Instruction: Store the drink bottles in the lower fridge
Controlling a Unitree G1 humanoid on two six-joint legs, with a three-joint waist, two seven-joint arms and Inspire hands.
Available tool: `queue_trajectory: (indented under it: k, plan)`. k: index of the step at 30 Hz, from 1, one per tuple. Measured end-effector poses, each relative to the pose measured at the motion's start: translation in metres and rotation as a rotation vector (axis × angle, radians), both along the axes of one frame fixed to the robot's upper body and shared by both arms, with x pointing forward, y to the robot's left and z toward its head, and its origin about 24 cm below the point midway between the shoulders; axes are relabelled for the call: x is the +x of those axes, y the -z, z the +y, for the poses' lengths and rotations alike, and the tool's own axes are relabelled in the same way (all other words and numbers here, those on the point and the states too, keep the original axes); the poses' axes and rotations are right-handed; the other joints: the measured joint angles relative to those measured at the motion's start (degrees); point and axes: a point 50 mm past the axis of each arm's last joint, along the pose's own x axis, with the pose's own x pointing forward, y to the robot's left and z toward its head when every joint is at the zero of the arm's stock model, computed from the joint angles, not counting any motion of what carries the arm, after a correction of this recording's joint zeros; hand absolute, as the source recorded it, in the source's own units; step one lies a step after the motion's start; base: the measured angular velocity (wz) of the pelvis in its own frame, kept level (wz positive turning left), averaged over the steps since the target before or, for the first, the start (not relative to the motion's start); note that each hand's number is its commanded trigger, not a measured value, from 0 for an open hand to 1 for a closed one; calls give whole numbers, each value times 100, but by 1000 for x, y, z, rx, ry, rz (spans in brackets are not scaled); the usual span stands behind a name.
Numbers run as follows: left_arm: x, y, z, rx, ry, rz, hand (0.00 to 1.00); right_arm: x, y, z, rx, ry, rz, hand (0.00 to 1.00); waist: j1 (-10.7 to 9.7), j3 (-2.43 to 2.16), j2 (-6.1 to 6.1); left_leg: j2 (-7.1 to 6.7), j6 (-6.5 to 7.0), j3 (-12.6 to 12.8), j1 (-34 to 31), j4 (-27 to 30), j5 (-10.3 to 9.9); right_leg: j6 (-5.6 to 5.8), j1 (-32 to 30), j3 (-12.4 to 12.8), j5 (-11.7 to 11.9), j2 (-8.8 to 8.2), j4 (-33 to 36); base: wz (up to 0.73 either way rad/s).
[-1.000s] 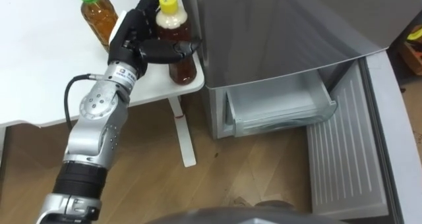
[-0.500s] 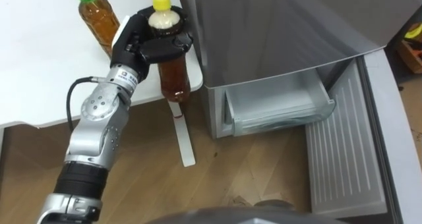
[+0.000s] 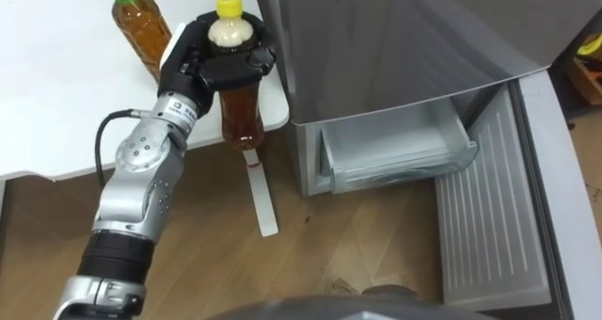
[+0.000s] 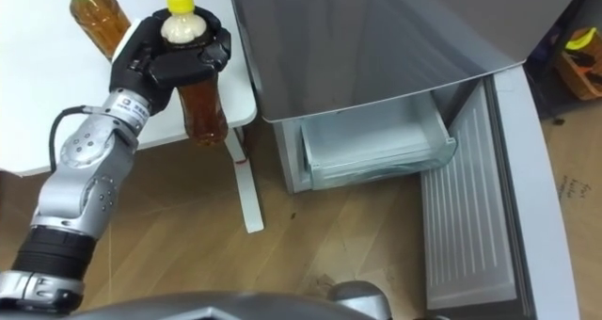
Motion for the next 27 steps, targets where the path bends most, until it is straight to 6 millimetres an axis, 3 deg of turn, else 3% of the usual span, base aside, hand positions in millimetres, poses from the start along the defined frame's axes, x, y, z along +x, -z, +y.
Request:
queue_trajectory:
  k: [8, 15, 22, 27]
  plan:
    - [1, -12, -4, -5, 10, -48, 100, 22, -1, 1, 8, -18, -51, 0, 43, 13, -24, -3, 0, -19, -29, -6, 0, 0, -10, -36, 0, -6, -19, 0]
    - [-1, -38, -10, -14, 44, -157, 100, 31, -3, -1, -20, -24, -91, 0, 339, 5, -55, -4, -1, -141, -7, -11, 1, -1, 107, -134, 2, -4, -107, 7]
    - [-2, -43, -15, -18, 59, -179, 100, 40, -5, -3, -28, -85, -97, 0, 519, 3, -45, -29, -1, -314, -132, 14, 2, 0, 147, -311, 2, -36, -177, 17]
    - [-12, -41, -26, -29, 123, -179, 100, 50, -7, -4, -33, -161, -125, 0, 802, -1, -40, -35, 0, -348, -172, 53, 4, 0, 168, -404, 2, -52, -186, 6]
